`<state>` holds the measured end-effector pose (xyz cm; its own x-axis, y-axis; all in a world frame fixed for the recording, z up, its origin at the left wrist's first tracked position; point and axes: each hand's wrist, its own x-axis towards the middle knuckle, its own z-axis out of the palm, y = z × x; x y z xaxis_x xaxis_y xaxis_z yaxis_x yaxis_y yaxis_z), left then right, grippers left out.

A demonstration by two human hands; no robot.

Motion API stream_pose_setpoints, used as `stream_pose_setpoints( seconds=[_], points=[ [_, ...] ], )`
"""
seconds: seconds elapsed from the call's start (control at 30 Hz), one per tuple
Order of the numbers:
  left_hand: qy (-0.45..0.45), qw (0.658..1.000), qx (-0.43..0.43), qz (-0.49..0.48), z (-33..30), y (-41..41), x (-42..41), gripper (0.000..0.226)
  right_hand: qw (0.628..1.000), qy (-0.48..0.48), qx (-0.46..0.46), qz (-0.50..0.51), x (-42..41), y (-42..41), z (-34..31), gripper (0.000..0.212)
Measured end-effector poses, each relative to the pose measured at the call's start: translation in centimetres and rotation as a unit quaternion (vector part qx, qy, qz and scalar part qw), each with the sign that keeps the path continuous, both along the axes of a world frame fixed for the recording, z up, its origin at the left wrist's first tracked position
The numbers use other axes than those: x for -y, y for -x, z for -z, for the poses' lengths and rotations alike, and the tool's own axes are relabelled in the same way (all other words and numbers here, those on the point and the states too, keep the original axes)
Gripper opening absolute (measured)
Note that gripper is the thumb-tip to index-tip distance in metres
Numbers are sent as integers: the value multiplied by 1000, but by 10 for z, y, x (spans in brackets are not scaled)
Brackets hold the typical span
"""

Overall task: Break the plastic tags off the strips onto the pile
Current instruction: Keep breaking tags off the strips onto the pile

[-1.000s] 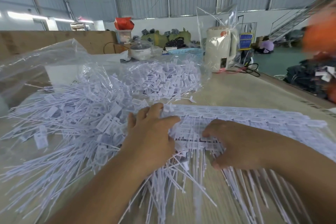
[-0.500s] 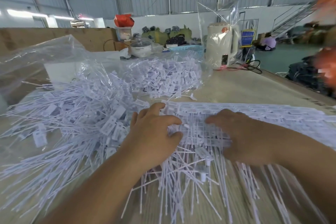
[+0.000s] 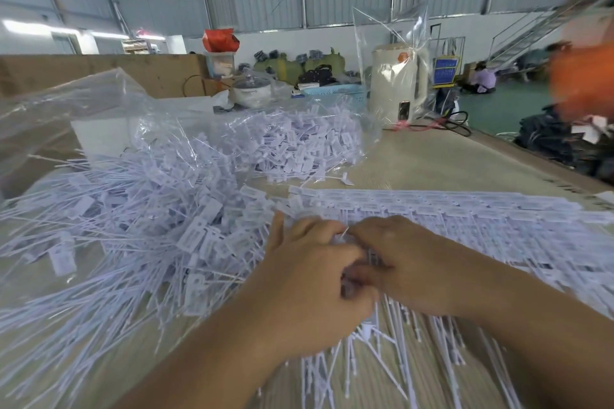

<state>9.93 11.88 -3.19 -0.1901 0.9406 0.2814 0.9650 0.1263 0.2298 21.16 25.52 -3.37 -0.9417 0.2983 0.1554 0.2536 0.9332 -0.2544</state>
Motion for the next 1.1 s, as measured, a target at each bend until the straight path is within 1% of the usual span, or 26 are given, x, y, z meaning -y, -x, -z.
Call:
stream_pose_setpoints(
  seconds=[0.03, 0.1, 0.17, 0.23, 0.3, 0.33, 0.43, 0.5, 0.57, 0.67, 0.77, 0.83, 0.9, 0.93, 1.0, 1.03, 1.1],
  points=[
    [26, 999, -20, -2, 3, 1, -1, 48, 1000, 3, -1, 3, 0, 1, 0, 20],
    [56, 998, -31, -14, 5, 6, -3, 49, 1000, 11, 12, 8, 0, 1, 0, 27],
    [65, 997, -29, -17, 6, 11, -4, 43, 999, 23, 25, 11, -1, 1, -3, 30],
    [64, 997, -36, -22, 7, 16, -4, 37, 997, 61, 35, 22, -2, -1, -7, 32],
    [54, 996, -51, -39, 7, 21, -3, 38, 995, 78, 52, 23, -4, -4, -9, 38],
    [49, 996, -55, -49, 7, 24, -3, 39, 995, 74, 64, 19, -5, -6, -9, 42],
    [39, 994, -69, -72, 7, 31, -3, 41, 994, 49, 92, 23, -7, -8, -8, 62],
    [32, 992, -83, -84, 9, 32, -4, 41, 993, 31, 108, 27, -9, -8, -9, 66],
    [28, 991, -93, -91, 11, 31, -6, 41, 992, 11, 121, 30, -12, -10, -11, 63],
    [12, 989, -109, -100, 11, 30, -8, 44, 991, -2, 126, 36, -15, -14, -16, 54],
    [-16, 988, -104, -112, 11, 29, -10, 42, 991, -10, 130, 35, -16, -16, -19, 44],
    [-27, 986, -101, -127, 10, 30, -10, 38, 991, -24, 126, 33, -15, -15, -19, 32],
    [-30, 984, -102, -141, 10, 30, -11, 35, 993, -33, 101, 43, -13, -13, -17, 14],
    [-31, 984, -99, -145, 10, 30, -12, 34, 995, -35, 83, 46, -11, -11, -16, 9],
    [-32, 984, -93, -148, 11, 29, -13, 35, 996, -26, 57, 56, -8, -7, -14, 21],
    [-31, 984, -90, -150, 12, 28, -13, 39, 997, -19, 39, 65, -8, -4, -13, 23],
    [-32, 985, -83, -148, 13, 27, -14, 48, 996, -10, -8, 88, -8, 1, -9, 18]
  ],
)
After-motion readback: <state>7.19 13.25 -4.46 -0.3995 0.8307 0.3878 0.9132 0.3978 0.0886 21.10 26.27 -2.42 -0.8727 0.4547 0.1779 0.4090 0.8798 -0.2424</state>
